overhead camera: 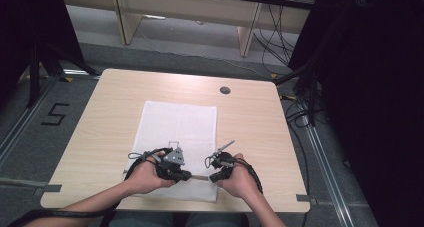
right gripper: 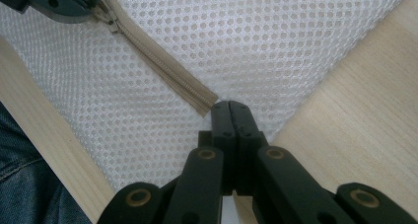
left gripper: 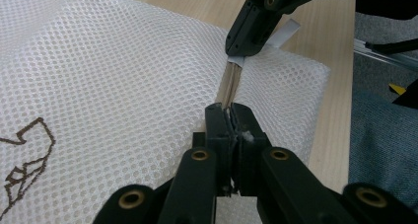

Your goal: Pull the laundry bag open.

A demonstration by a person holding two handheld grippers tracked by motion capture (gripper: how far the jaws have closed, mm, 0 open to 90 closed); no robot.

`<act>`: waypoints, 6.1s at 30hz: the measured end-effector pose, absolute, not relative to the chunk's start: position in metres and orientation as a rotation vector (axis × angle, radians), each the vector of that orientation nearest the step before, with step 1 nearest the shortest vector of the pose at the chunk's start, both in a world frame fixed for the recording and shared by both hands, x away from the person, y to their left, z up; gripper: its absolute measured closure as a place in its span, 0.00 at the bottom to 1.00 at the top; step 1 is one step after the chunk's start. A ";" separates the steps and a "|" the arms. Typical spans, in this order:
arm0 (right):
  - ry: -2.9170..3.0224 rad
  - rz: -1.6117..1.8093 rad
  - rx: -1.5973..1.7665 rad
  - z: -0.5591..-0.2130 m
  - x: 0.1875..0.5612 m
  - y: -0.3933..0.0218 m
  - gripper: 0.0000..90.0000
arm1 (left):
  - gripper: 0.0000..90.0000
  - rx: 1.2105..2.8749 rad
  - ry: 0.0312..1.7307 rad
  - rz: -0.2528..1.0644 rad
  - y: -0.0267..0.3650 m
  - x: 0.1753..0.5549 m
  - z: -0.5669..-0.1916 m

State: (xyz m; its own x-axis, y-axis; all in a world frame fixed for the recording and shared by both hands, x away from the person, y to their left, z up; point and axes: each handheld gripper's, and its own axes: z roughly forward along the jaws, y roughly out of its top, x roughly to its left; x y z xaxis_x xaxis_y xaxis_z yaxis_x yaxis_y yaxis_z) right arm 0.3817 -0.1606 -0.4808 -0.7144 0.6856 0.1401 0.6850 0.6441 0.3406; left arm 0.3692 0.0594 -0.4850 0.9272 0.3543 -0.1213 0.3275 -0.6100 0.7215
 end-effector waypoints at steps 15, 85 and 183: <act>2.847 0.597 1.177 -0.481 0.382 -0.161 1.00 | 0.97 2.263 0.502 0.039 0.062 0.368 -0.485; 2.844 0.590 1.190 -0.481 0.382 -0.160 1.00 | 0.97 2.259 0.511 0.032 0.076 0.367 -0.481; 2.844 0.601 1.202 -0.481 0.382 -0.161 1.00 | 0.97 2.249 0.579 0.025 0.120 0.368 -0.477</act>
State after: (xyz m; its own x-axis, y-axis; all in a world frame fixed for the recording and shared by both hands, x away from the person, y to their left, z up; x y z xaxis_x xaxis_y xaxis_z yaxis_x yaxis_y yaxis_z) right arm 0.3820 -0.1608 -0.4807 -0.7078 0.6904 0.1496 0.6918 0.6347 0.3443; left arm 0.3681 0.1199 -0.4768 0.8952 0.4140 -0.1649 0.3986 -0.5783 0.7118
